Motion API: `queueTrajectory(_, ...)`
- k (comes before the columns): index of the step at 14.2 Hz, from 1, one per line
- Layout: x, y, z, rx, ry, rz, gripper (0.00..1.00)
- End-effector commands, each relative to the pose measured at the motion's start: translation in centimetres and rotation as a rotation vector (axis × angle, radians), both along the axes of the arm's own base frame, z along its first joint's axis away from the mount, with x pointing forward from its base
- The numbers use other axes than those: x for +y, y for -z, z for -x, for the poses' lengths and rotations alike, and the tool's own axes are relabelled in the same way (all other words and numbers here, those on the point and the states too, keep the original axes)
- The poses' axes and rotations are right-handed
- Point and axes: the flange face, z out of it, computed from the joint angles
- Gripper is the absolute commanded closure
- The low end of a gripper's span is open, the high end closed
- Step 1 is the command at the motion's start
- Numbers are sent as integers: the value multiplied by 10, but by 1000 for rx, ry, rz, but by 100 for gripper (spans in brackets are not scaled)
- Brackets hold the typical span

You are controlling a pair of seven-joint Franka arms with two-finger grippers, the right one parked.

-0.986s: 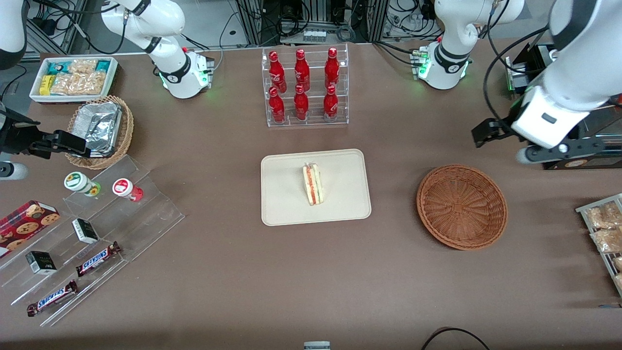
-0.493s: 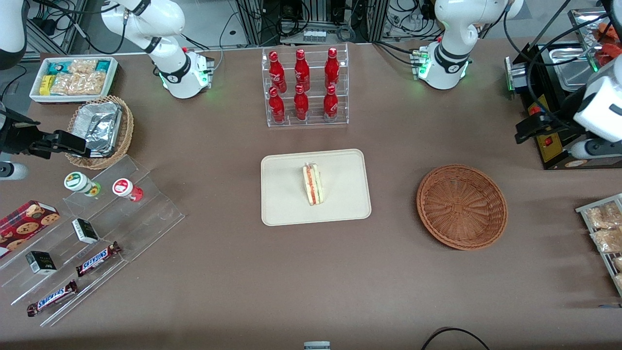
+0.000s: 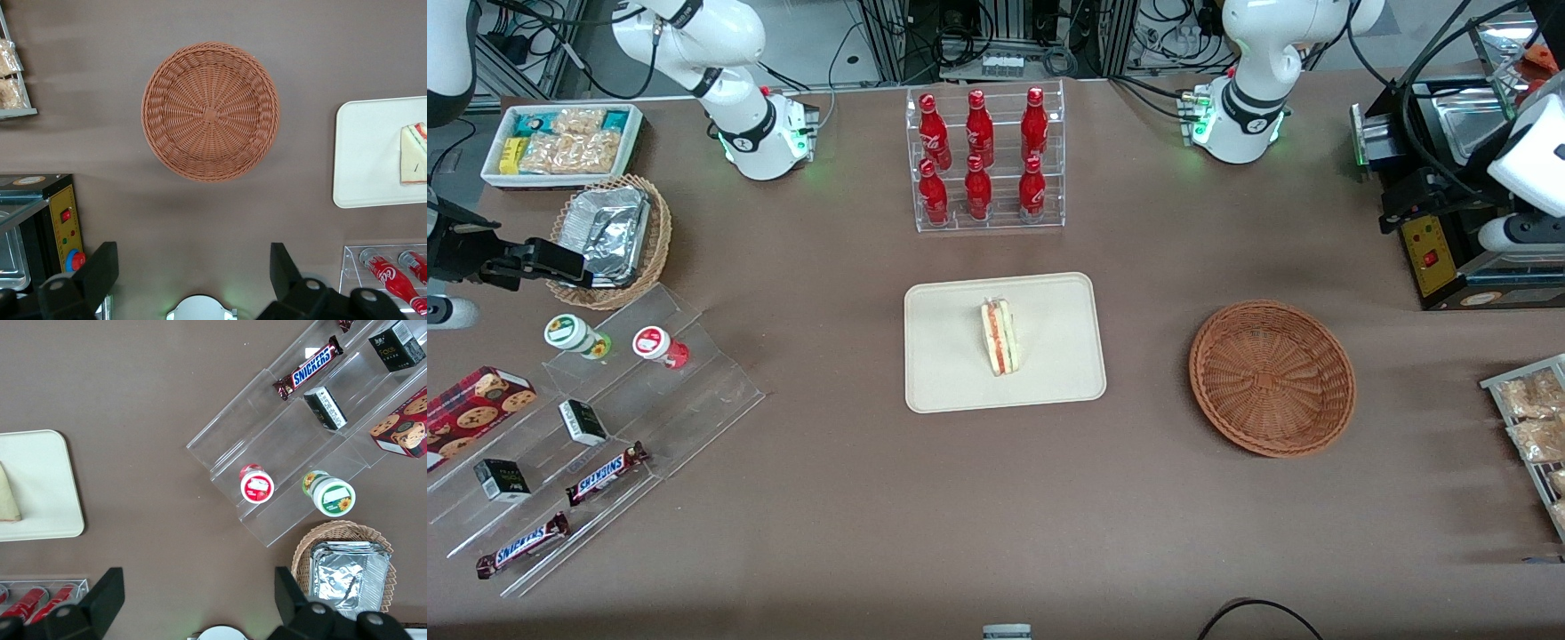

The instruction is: Place sandwich from basket to tray

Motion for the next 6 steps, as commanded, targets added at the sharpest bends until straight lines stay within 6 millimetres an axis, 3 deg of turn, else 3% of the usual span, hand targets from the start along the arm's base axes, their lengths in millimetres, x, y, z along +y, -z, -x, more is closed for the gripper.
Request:
queueTrajectory(1,1,-5,9,-13,12,10,0)
queueTrajectory(6,6,-12,2,-35,8,6,0)
